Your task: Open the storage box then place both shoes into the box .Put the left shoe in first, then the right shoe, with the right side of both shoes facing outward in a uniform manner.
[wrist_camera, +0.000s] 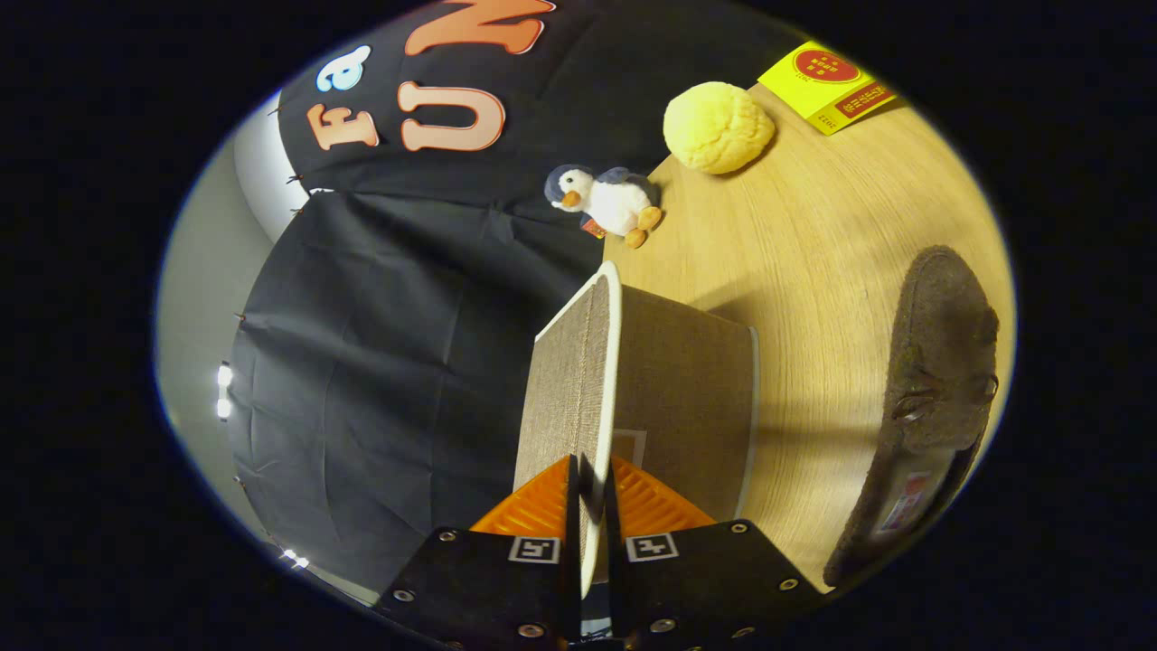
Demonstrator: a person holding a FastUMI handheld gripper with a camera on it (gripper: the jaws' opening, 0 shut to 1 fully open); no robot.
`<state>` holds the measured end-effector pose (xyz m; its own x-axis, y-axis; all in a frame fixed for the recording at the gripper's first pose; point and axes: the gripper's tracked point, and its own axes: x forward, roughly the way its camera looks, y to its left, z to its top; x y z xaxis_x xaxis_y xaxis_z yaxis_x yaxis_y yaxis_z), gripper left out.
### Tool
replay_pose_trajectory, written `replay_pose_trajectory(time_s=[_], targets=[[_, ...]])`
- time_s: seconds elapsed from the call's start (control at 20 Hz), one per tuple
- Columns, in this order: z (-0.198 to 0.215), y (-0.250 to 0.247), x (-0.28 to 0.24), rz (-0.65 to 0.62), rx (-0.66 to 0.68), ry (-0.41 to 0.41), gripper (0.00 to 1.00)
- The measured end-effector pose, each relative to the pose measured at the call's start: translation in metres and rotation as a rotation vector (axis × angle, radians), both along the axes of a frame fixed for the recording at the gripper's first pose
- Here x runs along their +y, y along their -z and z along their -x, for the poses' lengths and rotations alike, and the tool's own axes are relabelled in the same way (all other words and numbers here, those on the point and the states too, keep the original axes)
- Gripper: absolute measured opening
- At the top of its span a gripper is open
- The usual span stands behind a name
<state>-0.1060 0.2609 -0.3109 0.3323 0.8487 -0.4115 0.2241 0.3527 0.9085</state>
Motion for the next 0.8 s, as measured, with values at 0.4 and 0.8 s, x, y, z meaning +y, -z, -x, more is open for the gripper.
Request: replay_pose_trajectory(time_s=[0.4,0.8], targets=[[-0.038,-0.105,0.025,-0.075,-0.101,0.028,0.03],[-0.073,-0.177,0.137,-0.104,-0.232,-0.076,0.08]])
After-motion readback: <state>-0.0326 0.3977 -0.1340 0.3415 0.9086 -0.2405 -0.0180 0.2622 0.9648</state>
